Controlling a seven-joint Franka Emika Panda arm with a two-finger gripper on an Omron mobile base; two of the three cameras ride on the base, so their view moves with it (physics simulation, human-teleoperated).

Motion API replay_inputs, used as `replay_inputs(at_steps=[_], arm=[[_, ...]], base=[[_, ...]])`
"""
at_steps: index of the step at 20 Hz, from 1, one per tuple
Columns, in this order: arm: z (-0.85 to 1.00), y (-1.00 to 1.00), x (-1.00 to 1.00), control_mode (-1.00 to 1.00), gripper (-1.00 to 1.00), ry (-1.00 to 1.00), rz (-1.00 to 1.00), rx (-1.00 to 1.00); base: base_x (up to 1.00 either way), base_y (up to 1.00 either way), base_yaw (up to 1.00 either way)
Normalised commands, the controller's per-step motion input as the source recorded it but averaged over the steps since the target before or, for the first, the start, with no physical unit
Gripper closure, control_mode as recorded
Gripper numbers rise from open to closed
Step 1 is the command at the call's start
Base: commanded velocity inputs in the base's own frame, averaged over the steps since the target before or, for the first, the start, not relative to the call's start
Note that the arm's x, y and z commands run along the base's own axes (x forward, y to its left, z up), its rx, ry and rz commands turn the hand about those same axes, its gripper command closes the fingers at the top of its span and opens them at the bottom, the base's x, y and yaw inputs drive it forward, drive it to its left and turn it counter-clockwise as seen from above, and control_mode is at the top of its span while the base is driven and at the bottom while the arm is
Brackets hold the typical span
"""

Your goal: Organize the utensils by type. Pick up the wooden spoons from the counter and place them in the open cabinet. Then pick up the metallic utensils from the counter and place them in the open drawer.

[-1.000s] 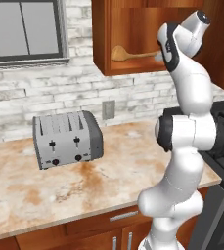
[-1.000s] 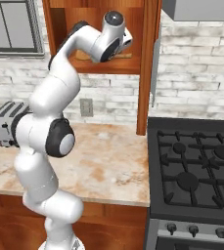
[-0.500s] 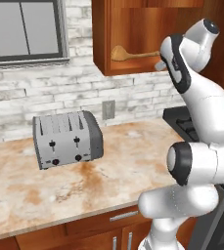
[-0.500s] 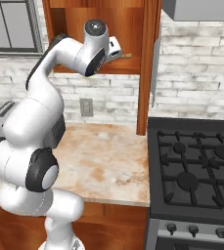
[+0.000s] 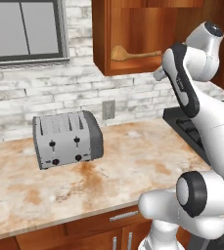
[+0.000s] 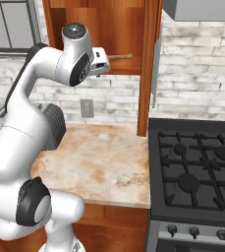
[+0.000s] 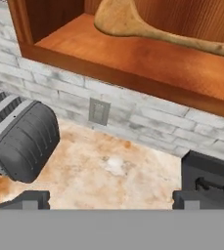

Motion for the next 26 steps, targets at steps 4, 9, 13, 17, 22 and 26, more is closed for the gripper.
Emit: replay_inputs(at_steps=[4,9,13,17,22,26], arm=[[0.0,0.2,-0.5,-1.0,-1.0,0.22,-0.09,0.12],[0.0,0.18,-0.48,-1.0,-1.0,0.24,-0.09,0.13],[-0.09,0.12,-0.53,-1.0,-1.0,0.2,-0.04,0.06],[-0.08,0.13,-0.61,-1.0,-1.0,0.18,-0.03,0.04],[-0.1,0.17,-0.74,-1.0,-1.0,0.12,-0.03,0.0],[-0.07,0.14,-0.74,-1.0,-1.0,0.04,-0.09,0.0]], base=[[0.0,0.0,0.0],[0.0,0.0,0.0],[0.0,0.0,0.0],[0.0,0.0,0.0],[0.0,0.0,0.0],[0.0,0.0,0.0]])
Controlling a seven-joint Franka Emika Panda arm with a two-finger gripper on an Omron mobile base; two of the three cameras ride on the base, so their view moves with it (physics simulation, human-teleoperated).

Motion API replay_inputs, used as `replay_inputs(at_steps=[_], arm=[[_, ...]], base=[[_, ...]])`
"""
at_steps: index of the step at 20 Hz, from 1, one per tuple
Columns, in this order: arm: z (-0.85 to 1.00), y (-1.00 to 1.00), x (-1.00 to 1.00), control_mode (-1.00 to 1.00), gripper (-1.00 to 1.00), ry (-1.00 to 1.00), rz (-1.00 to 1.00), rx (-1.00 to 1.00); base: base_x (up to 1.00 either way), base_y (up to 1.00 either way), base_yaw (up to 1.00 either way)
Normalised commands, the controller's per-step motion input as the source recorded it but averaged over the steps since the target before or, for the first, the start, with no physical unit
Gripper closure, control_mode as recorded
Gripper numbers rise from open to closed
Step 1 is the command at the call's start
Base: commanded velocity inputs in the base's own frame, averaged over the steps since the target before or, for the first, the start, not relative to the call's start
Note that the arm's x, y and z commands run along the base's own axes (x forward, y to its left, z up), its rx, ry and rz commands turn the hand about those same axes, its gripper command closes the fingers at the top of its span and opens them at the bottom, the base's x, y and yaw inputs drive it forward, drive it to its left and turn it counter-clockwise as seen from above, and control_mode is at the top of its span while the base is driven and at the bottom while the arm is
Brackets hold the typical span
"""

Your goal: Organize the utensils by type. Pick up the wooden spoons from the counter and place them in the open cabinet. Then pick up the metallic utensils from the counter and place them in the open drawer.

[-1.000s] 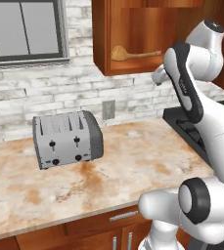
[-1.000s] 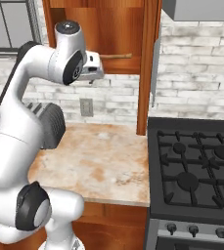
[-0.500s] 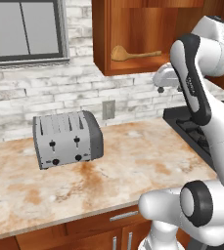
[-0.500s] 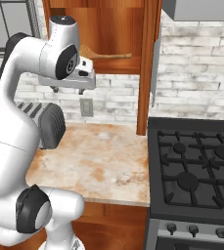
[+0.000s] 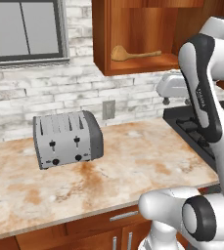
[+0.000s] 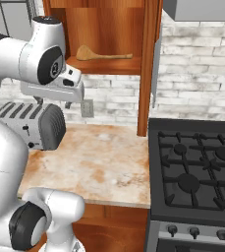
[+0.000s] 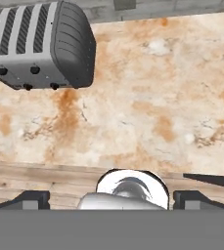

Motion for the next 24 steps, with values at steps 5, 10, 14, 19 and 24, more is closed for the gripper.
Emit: replay_inputs(at_steps=[5,10,14,19,24], arm=[[-0.1,0.24,-0.5,-1.0,-1.0,0.0,-0.14,0.0],[-0.08,0.17,-0.46,-1.0,-1.0,0.0,-0.13,0.0],[-0.02,0.0,-0.51,-1.0,-1.0,-0.02,-0.12,0.0],[-0.03,0.0,-0.4,-1.0,-1.0,-0.08,-0.07,0.0],[0.0,0.0,-0.34,-1.0,-1.0,-0.1,0.0,0.0]], base=[[0.0,0.0,0.0],[0.0,0.0,0.0],[0.0,0.0,0.0],[0.0,0.0,0.0],[0.0,0.0,0.0]])
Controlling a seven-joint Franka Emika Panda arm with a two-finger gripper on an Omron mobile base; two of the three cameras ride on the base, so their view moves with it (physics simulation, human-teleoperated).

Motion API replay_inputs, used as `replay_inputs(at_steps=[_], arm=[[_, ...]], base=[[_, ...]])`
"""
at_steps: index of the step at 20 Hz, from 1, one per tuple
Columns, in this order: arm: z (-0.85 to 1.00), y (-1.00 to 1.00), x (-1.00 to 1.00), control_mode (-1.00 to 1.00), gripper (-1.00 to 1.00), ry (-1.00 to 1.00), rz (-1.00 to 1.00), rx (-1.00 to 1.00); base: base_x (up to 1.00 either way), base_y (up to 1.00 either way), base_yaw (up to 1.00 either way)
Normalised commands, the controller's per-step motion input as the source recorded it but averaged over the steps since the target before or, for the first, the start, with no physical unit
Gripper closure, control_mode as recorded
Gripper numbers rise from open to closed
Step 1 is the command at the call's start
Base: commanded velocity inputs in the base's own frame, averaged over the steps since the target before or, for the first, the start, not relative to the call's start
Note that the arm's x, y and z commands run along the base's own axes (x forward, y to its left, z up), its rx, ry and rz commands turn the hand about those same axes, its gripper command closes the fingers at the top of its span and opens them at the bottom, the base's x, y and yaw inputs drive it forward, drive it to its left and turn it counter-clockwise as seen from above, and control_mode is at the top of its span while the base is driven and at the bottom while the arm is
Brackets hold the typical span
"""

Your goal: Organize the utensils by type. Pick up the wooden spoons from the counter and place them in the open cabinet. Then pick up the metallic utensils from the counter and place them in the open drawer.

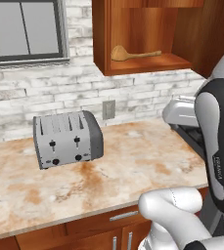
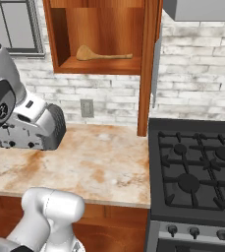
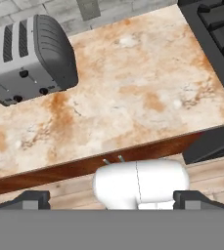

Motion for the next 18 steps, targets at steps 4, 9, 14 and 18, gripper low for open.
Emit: replay_inputs(at_steps=[4,9,14,18], arm=[[0.0,0.0,-0.14,-1.0,-1.0,-0.02,0.0,0.0],[0.0,0.0,0.0,1.0,-1.0,0.0,0.0,0.0],[0.0,0.0,0.0,1.0,-1.0,0.0,0.0,0.0],[0.0,0.0,0.0,1.0,-1.0,0.0,0.0,0.0]], base=[[0.0,0.0,0.0],[-0.16,0.0,0.0],[-0.71,-0.16,0.0],[-0.93,-0.24,0.0]])
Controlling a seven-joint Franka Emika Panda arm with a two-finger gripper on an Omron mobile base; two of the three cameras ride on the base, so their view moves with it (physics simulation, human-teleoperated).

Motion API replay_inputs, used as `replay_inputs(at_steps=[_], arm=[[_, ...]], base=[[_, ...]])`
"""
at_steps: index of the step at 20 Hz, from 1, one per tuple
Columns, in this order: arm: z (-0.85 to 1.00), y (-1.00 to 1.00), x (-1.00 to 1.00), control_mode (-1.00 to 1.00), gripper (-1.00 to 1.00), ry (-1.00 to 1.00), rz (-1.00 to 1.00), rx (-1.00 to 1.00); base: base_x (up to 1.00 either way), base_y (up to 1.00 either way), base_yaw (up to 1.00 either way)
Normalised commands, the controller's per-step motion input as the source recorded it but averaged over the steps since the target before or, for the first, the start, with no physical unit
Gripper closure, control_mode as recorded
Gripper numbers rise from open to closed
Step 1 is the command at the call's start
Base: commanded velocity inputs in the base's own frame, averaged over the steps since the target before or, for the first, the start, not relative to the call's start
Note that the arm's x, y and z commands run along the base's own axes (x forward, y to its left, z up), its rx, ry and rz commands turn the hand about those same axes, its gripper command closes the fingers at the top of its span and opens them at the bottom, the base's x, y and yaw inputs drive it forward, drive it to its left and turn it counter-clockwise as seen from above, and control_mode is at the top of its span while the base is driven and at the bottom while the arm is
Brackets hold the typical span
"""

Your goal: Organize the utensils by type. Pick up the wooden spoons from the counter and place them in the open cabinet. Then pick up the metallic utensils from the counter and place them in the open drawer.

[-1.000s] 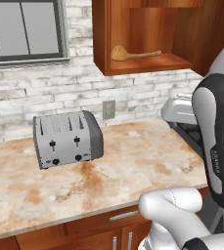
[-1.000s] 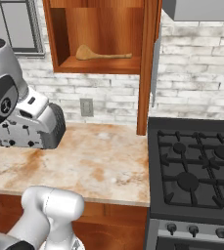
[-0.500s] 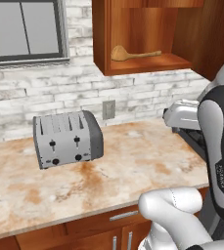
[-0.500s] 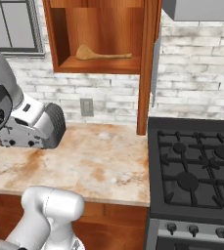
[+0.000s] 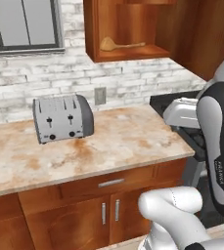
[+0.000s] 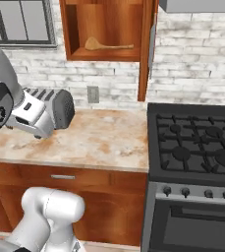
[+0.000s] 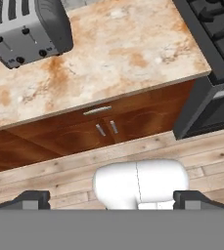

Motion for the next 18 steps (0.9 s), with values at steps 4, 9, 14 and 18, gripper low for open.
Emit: replay_inputs(at_steps=[4,9,14,18], arm=[[0.0,0.0,0.0,1.0,-1.0,0.0,0.0,0.0],[0.0,0.0,0.0,1.0,-1.0,0.0,0.0,0.0],[0.0,0.0,0.0,1.0,-1.0,0.0,0.0,0.0],[0.0,0.0,0.0,1.0,-1.0,0.0,0.0,0.0]], base=[[-0.91,-0.21,0.0],[-0.31,-0.57,0.0],[0.0,-0.86,0.0],[-0.01,-0.86,0.0]])
